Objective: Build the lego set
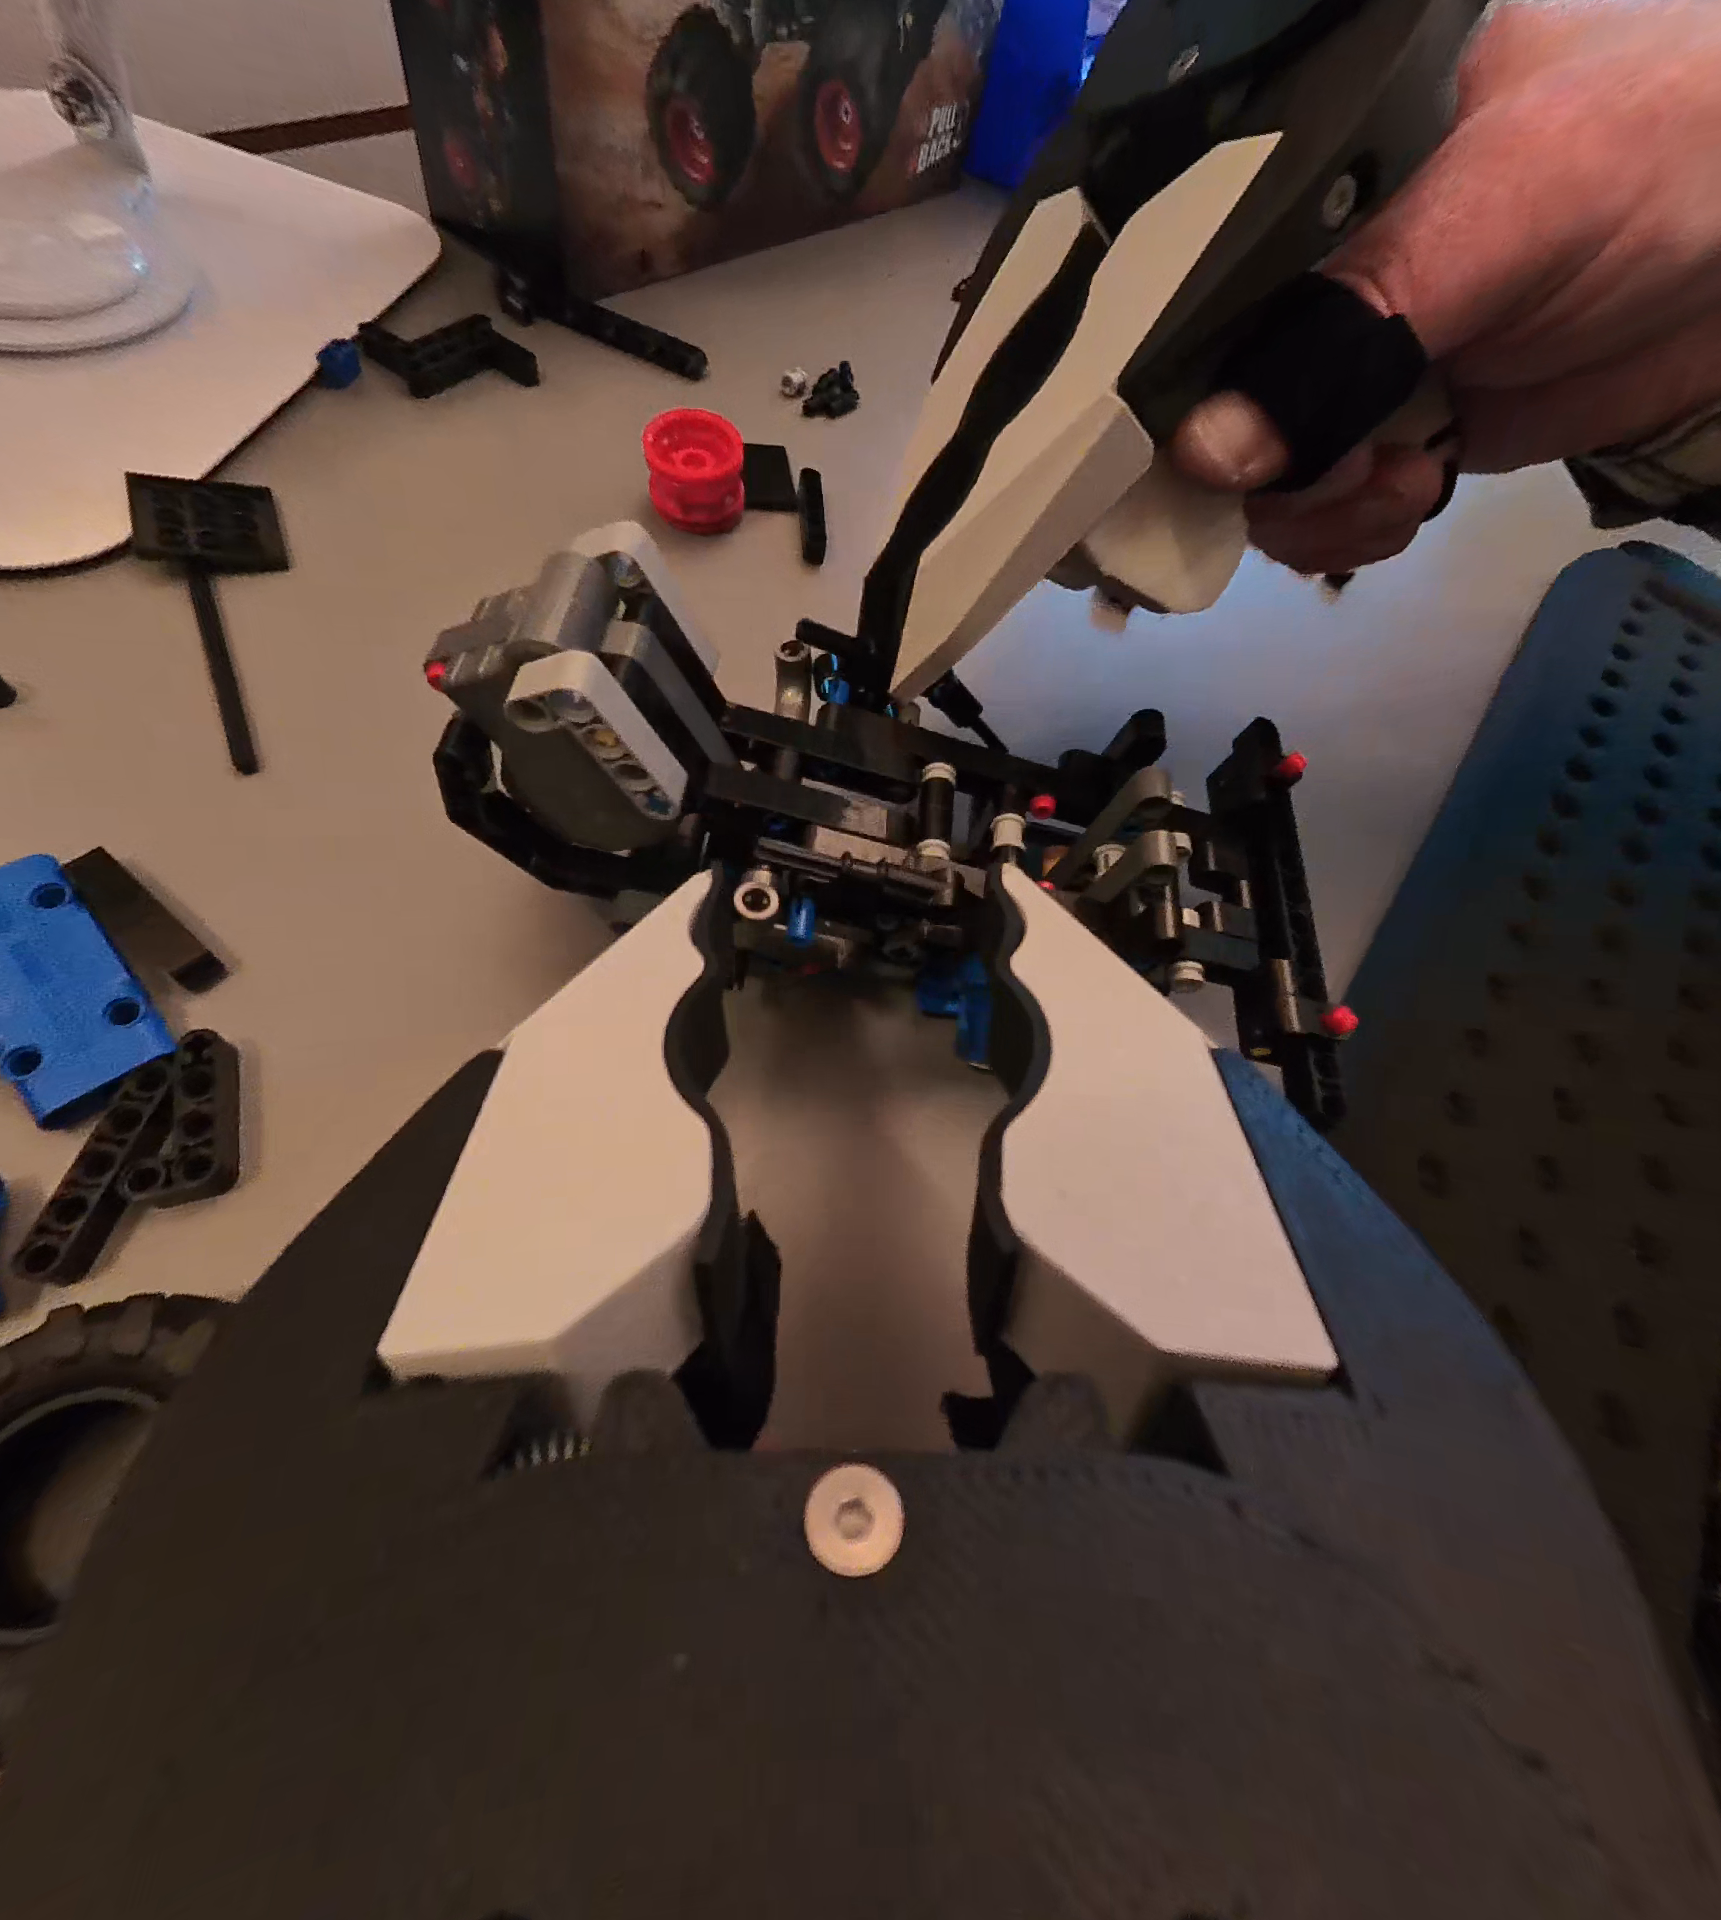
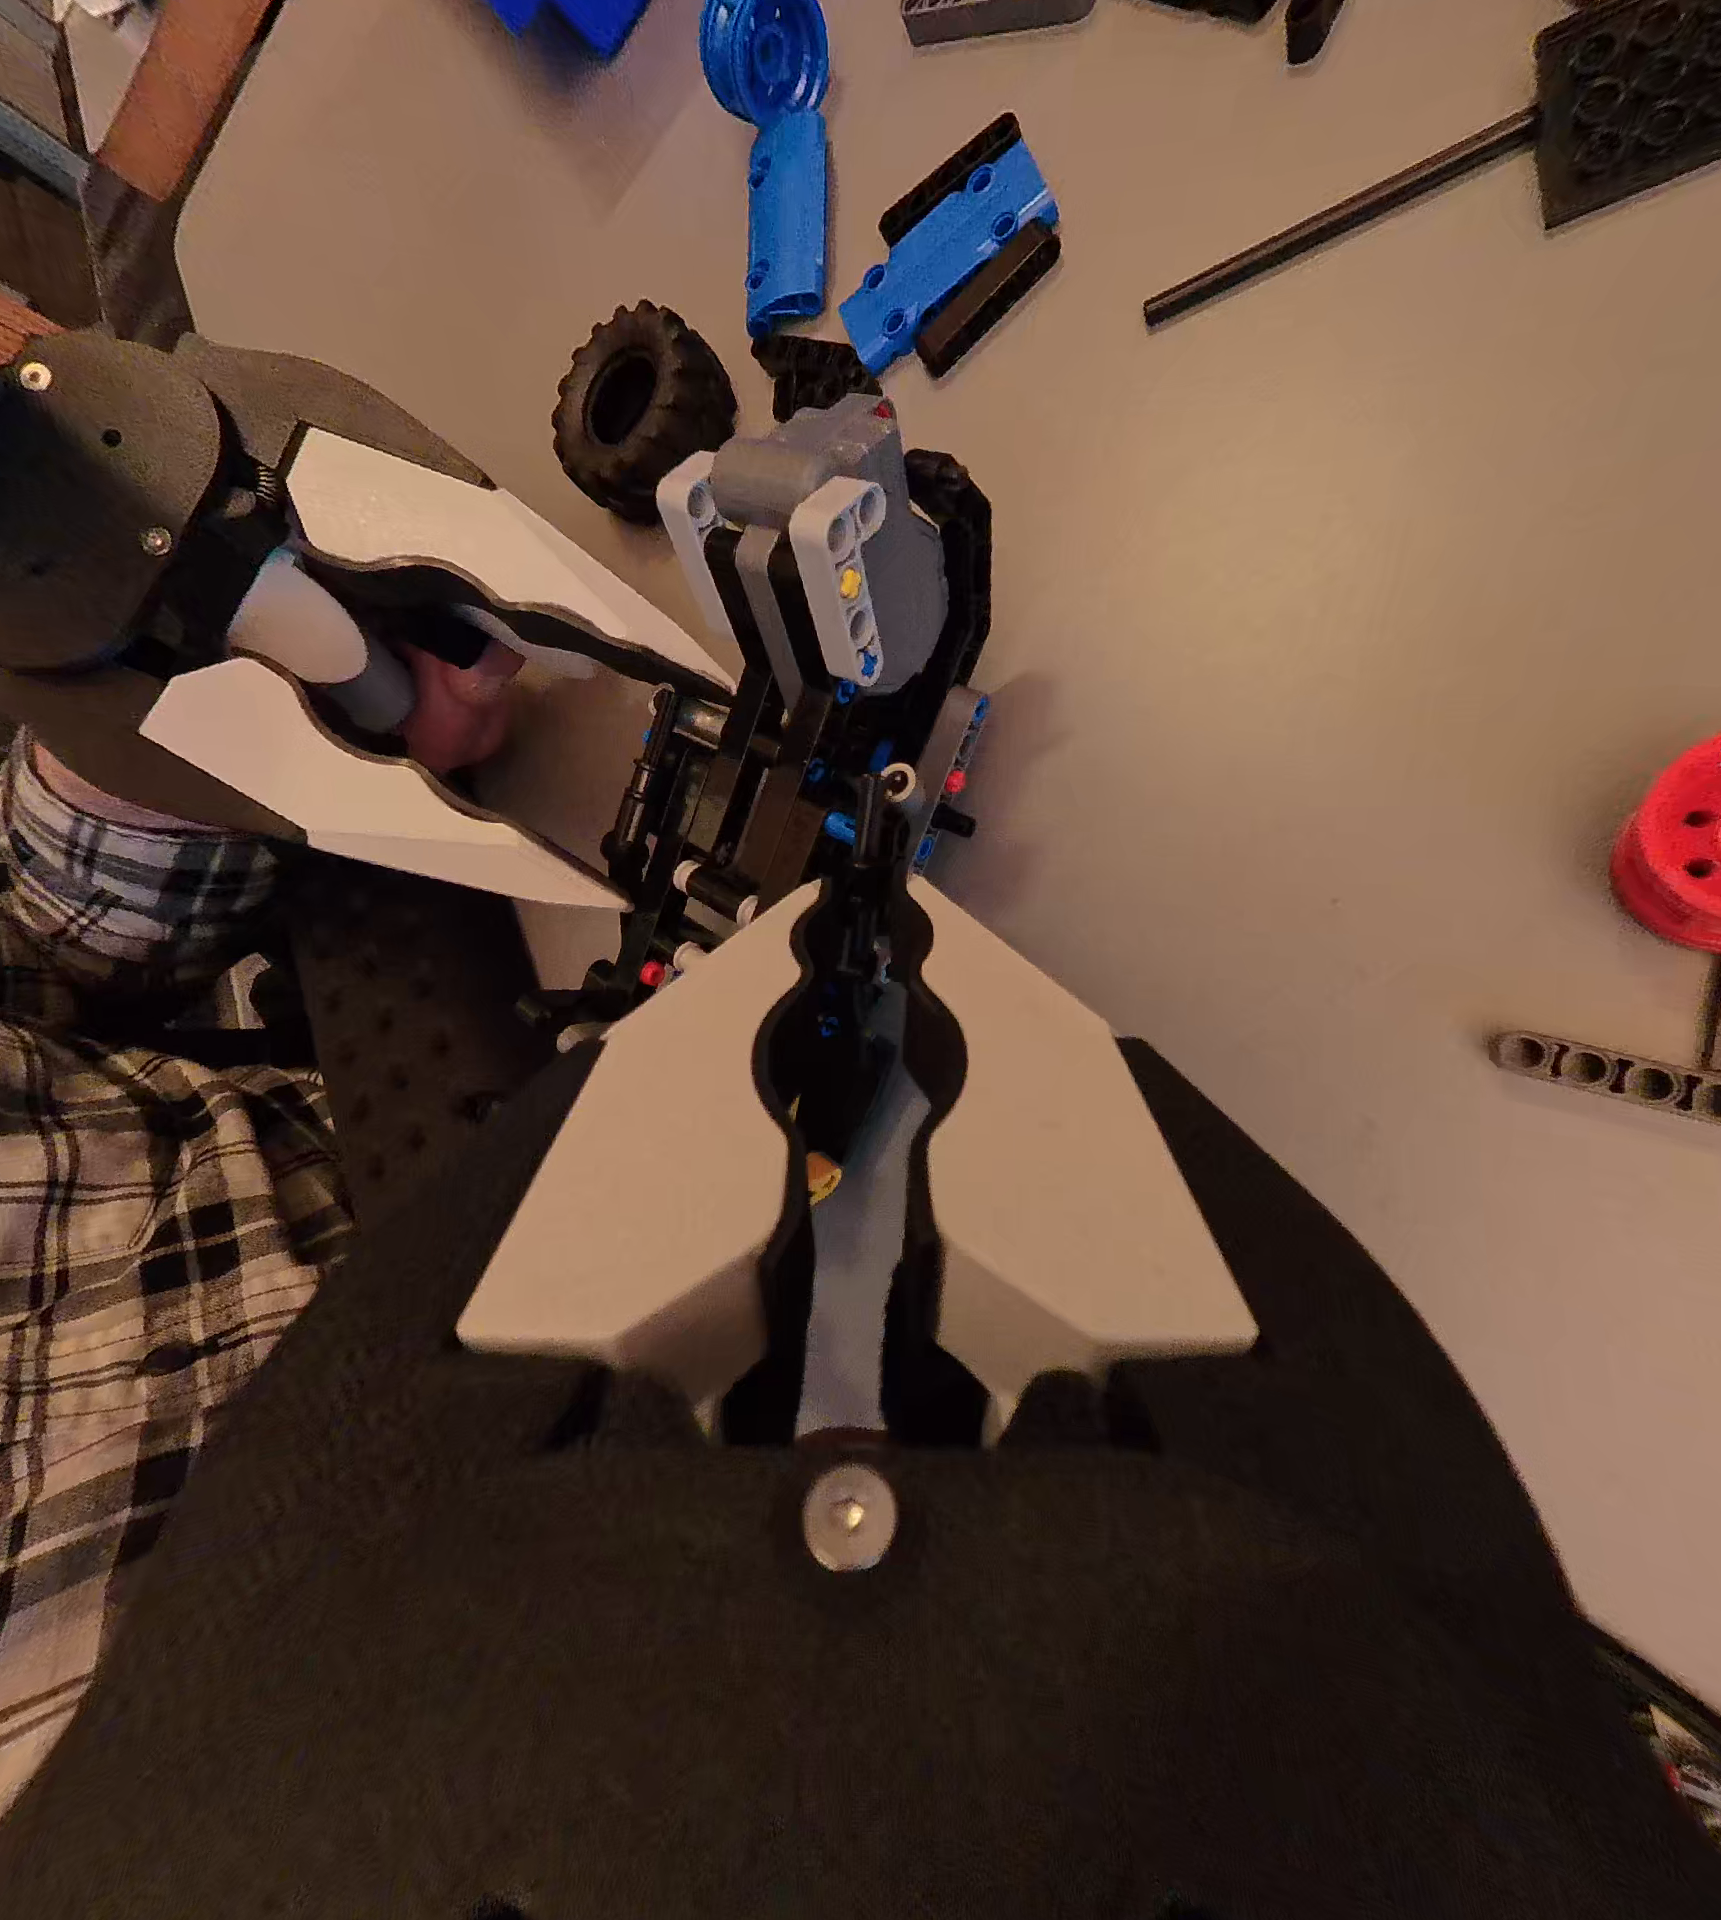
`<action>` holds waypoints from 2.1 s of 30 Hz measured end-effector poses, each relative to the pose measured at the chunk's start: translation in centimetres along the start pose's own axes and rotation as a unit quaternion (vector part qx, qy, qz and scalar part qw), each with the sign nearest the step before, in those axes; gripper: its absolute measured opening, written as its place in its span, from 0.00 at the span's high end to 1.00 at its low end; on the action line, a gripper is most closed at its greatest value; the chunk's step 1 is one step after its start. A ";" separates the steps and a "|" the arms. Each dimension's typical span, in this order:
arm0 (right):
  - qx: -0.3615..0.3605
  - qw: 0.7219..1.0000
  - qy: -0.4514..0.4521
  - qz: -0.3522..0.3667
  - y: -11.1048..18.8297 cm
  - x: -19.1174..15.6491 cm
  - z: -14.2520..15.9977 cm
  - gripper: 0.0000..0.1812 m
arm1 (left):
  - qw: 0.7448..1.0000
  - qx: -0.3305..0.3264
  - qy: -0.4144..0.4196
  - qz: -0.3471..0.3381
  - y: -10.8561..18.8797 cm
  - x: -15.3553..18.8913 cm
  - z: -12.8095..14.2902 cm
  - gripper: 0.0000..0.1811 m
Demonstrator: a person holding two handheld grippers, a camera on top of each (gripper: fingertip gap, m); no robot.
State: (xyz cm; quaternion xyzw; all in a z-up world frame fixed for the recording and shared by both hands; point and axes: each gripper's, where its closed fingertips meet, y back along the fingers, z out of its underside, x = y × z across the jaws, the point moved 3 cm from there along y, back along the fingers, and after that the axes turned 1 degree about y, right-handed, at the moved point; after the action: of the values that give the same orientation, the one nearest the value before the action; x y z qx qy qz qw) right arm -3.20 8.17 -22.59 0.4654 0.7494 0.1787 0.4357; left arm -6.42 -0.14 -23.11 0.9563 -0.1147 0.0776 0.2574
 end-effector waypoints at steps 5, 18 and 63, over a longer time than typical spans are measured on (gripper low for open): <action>-0.018 1.000 0.003 0.000 0.2 -0.1 0.2 0.96 | 1.000 0.001 -0.005 -0.012 -0.3 0.2 0.0 0.75; -0.039 0.999 -0.022 -0.022 0.7 -0.3 1.0 0.95 | 0.998 -0.004 -0.041 -0.053 -1.0 0.5 -0.1 0.76; 0.024 0.987 -0.116 -0.108 1.7 0.0 1.3 0.96 | 0.993 -0.008 -0.077 -0.089 -2.3 1.5 -0.5 0.76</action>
State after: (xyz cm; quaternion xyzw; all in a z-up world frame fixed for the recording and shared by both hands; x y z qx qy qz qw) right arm -1.19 8.84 -22.18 0.4095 0.7437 0.0568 0.5254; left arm -4.46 1.74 -23.48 0.9637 -0.0490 -0.0201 0.2616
